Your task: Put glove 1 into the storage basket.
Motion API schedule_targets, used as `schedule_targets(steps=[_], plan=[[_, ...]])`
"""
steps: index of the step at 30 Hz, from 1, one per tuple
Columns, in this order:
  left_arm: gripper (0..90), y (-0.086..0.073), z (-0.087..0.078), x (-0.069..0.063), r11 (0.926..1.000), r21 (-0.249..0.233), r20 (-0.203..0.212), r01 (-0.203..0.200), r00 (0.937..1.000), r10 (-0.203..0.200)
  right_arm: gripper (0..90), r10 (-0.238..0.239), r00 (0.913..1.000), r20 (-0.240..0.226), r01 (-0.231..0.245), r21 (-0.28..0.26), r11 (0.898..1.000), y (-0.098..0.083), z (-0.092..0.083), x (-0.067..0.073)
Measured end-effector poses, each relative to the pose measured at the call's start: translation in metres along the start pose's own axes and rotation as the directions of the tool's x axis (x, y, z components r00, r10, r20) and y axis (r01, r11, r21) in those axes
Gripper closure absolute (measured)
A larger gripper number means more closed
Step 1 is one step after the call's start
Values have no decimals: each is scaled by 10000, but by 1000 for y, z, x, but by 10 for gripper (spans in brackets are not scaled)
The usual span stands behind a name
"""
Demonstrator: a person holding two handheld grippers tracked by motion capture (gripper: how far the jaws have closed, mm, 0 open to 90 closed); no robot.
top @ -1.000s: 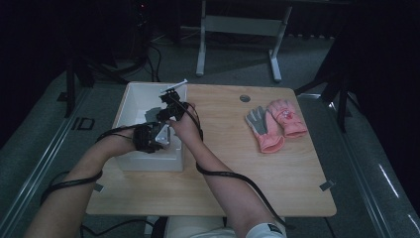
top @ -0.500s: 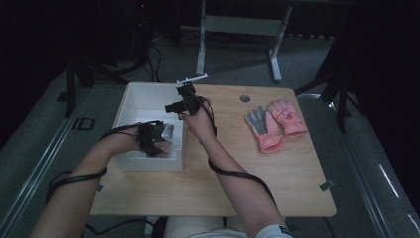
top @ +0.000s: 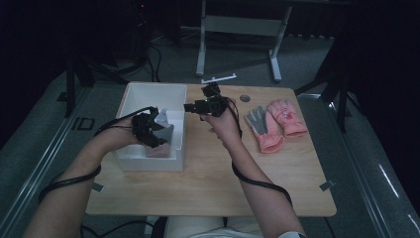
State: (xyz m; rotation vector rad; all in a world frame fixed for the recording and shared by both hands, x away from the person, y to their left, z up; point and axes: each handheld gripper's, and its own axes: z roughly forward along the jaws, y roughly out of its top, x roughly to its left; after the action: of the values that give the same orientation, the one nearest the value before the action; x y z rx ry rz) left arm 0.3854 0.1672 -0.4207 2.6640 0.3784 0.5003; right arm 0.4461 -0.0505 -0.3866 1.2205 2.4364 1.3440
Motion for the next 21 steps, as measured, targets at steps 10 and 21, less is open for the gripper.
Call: schedule_targets(steps=[10, 21], plan=[[479, 47, -13, -10, 9911, -1323, 423, 129, 9991, -74, 351, 130, 9987, 494, -112, -368, 9993, -23, -37, -33], [215, 97, 9, -33, 9921, -1252, 841, 43, 9964, 63, 216, -294, 9987, 408, 334, -995, 9945, -52, -83, -72]])
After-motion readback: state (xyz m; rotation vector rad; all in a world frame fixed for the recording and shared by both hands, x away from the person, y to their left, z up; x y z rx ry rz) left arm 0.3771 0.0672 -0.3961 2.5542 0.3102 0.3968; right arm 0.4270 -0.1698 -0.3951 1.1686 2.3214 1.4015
